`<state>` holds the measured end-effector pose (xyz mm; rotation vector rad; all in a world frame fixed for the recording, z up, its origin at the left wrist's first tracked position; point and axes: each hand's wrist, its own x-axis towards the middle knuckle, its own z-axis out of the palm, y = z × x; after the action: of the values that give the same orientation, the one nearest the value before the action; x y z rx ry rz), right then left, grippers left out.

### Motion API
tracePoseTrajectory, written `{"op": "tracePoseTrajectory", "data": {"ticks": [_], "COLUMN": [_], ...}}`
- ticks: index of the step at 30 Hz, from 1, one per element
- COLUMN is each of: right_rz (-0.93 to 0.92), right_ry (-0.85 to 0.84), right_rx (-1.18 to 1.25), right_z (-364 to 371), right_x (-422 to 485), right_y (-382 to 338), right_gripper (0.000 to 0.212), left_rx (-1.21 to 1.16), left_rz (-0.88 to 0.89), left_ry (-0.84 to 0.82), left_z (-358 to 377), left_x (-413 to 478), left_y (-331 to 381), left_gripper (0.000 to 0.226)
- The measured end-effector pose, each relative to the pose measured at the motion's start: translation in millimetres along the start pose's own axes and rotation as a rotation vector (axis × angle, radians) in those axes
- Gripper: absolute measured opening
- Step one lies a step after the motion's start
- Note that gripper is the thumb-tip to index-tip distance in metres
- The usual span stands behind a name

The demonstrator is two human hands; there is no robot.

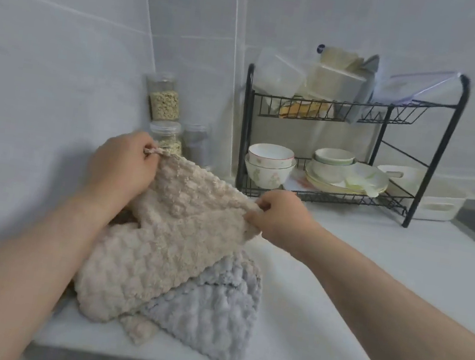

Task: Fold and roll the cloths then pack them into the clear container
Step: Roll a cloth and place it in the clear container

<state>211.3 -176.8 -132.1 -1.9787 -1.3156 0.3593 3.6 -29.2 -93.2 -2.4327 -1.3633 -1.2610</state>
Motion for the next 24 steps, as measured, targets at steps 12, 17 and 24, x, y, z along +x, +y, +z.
{"op": "tracePoseTrajectory", "data": {"ticks": [12,17,24], "right_rz": [-0.075,0.036,0.094], "right_ry": [0.446,0.493,0.643], "right_rx": [-0.026,-0.123,-0.012], "right_z": [-148.0,-188.2,-219.9], "right_x": [-57.0,-56.3,-47.2], "right_y": [-16.0,26.3,79.7], "right_gripper": [0.013,0.012,0.014], "left_rx": [-0.201,-0.34,-0.414], "left_rz": [0.138,0.008,-0.003], "left_ry": [0.056,-0.186,-0.351], "left_z": [-81.2,-33.4,3.9], "left_x": [17.5,26.4,20.7], "left_y": [82.9,137.0,202.8], "left_gripper": [0.013,0.015,0.014]}}
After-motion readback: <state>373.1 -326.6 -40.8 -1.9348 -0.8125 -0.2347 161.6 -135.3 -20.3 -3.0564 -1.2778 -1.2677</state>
